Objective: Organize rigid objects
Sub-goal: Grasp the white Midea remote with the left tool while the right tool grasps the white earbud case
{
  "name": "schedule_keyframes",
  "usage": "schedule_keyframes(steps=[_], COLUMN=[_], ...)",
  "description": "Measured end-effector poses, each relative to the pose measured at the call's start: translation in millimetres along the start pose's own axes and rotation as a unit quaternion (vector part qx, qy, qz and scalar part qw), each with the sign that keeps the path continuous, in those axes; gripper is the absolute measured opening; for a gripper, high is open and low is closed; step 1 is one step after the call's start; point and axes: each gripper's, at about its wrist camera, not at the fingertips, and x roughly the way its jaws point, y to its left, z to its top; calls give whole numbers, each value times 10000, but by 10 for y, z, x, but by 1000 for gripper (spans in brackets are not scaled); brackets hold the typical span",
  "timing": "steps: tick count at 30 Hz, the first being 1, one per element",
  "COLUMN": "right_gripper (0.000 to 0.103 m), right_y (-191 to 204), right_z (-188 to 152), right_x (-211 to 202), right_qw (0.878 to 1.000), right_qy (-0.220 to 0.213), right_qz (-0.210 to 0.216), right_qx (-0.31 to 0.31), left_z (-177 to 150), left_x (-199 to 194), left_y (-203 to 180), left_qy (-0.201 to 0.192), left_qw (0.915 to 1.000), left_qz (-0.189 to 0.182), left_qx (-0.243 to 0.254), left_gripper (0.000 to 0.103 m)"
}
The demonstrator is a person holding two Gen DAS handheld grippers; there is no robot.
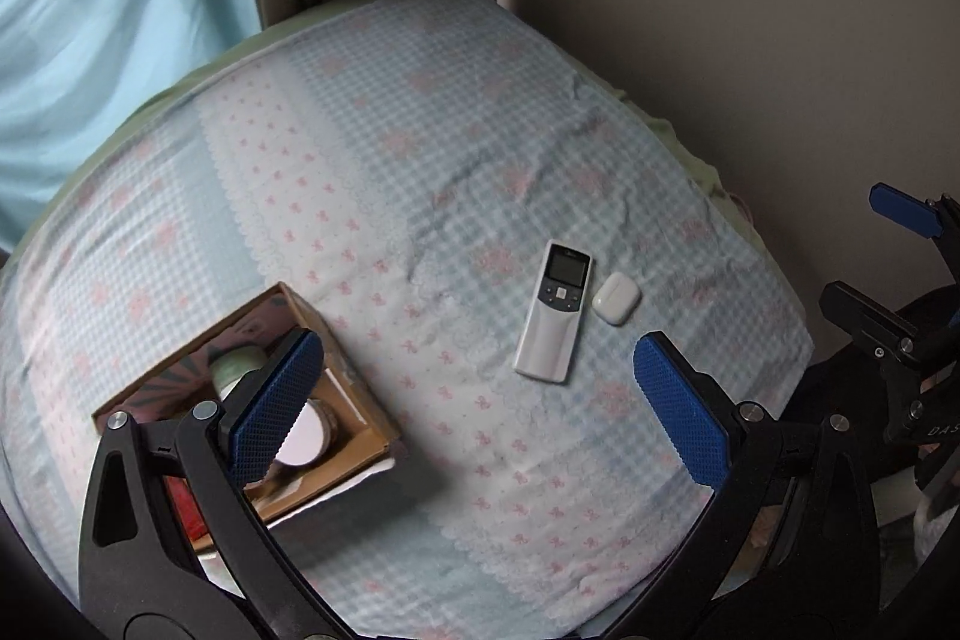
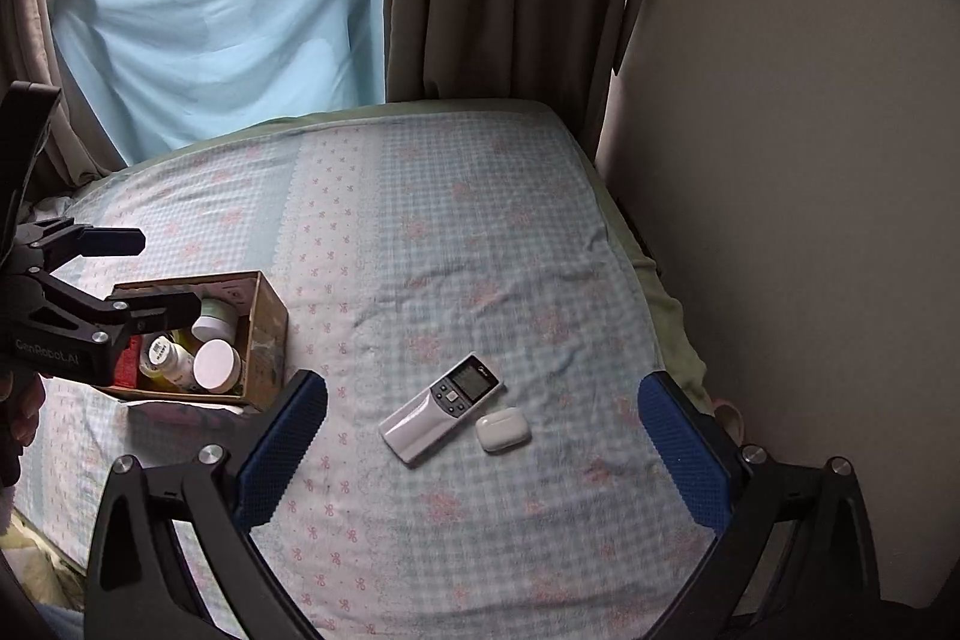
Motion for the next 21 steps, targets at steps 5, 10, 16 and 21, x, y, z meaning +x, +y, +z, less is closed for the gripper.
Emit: schedule_keyframes(steps=[5,10,16,21], right_gripper=[103,103,103,97], right_y=[-255,-324,-277,-222], right_z=[-344,-626,-969,-1150], right_x=[701,1354,1985,2367], right_qw=[9989,9967,9950,9917], right_qy=[360,608,689,720], right_qz=[301,532,542,631], right_qx=[-35,-113,-488,-855], left_z=[195,186,9,-70], left_x=[903,1842,2645,2997], left_y=[-337,-611,-649,-683], left_qy=[879,1649,2229,2466], left_qw=[9945,9781,9634,9552], left_qz=[-300,-345,-501,-578], left_qx=[488,1224,1405,1531], left_gripper=[103,102,99,99])
